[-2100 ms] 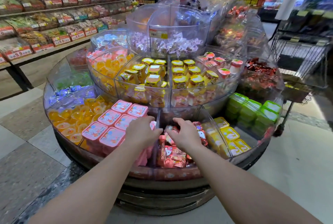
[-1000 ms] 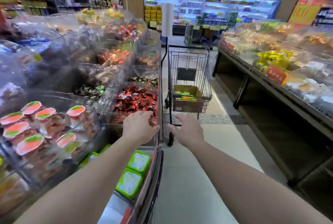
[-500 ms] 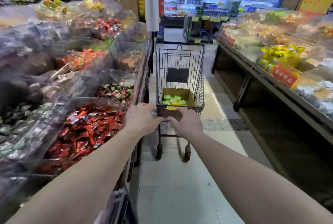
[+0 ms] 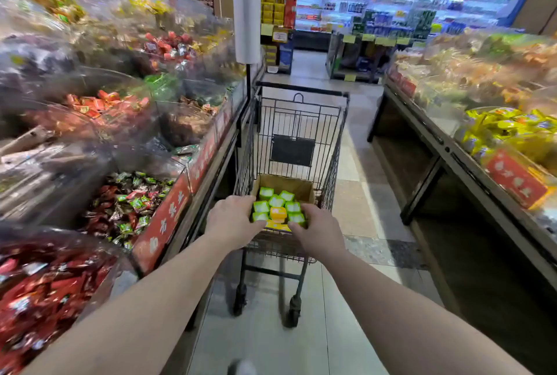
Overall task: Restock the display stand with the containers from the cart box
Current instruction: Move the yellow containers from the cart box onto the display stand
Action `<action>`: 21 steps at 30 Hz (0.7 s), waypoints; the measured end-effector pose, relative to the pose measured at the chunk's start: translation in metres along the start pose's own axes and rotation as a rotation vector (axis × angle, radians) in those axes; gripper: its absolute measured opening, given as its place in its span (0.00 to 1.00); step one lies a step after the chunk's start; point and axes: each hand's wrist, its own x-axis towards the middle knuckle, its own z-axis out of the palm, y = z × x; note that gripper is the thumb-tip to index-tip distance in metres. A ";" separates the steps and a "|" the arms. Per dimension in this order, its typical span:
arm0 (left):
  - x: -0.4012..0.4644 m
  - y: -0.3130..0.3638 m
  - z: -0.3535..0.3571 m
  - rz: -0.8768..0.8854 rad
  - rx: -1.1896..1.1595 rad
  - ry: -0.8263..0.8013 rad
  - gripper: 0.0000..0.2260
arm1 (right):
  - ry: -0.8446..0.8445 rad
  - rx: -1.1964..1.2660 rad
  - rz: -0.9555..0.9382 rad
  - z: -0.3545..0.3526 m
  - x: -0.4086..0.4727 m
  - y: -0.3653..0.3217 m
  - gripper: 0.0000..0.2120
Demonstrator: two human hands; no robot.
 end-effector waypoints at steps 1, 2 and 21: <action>0.020 0.001 0.006 -0.006 -0.004 -0.008 0.24 | -0.005 -0.001 0.003 0.001 0.021 0.004 0.27; 0.042 0.001 0.012 -0.010 -0.011 -0.015 0.24 | -0.010 -0.003 0.005 0.002 0.042 0.007 0.27; 0.337 -0.021 0.118 -0.288 -0.153 -0.244 0.28 | -0.462 -0.156 -0.023 0.079 0.390 0.091 0.30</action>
